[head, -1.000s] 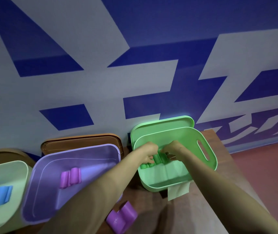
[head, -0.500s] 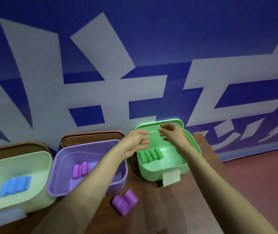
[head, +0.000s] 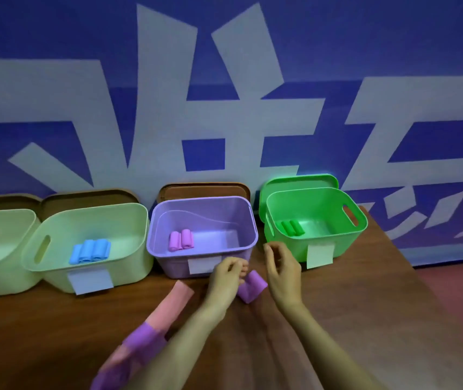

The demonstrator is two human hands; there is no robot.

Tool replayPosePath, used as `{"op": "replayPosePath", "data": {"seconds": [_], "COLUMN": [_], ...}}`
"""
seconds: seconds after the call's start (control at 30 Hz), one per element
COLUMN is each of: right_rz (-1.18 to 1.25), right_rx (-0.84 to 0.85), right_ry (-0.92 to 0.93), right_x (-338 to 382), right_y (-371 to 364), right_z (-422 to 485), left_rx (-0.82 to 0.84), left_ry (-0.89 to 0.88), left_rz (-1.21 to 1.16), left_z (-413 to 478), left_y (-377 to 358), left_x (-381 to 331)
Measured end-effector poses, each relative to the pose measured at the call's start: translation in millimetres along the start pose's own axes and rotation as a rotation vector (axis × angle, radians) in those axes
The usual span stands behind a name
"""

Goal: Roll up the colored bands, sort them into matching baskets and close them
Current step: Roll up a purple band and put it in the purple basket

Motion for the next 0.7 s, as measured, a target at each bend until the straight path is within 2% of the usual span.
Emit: {"op": "replayPosePath", "data": {"seconds": [0.13, 0.2, 0.3, 0.4, 0.57, 0.63, 0.7], "right_rz": [-0.146, -0.217, -0.161, 0.052, 0.287, 0.367, 0.38], "right_rx": [0.237, 0.333, 0.336, 0.339, 0.256, 0.265, 0.298], "right_ry": [-0.118, -0.143, -0.137, -0.144, 0.05, 0.143, 0.25], "right_x": [-62, -82, -98, -98, -69, -47, -24], "right_y": [-40, -53, -56, -48, -38, -32, -24], "right_z": [-20, -21, -20, -19, -33, -44, -56], "left_rx": [-0.038, -0.006, -0.006, -0.059, 0.053, 0.062, 0.041], "left_ry": [0.055, 0.008, -0.122, -0.202, -0.198, -0.302, -0.42], "left_rz": [0.529, 0.592, 0.669, 0.603, 0.329, 0.241, 0.282], "left_z": [12, 20, 28, 30, 12, -2, -19], "left_y": [4, 2, -1, 3, 8, 8, 7], "left_x": [68, 84, 95, 102, 97, 90, 85]}}
Point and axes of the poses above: each hand's wrist, its own z-axis towards the middle knuckle, its own y-axis out of the back of the hand, x = y × z, the point moved 1 cm from there along z, towards the middle knuckle, and after that the axes turned 14 degrees about x, right-handed, at the moved point
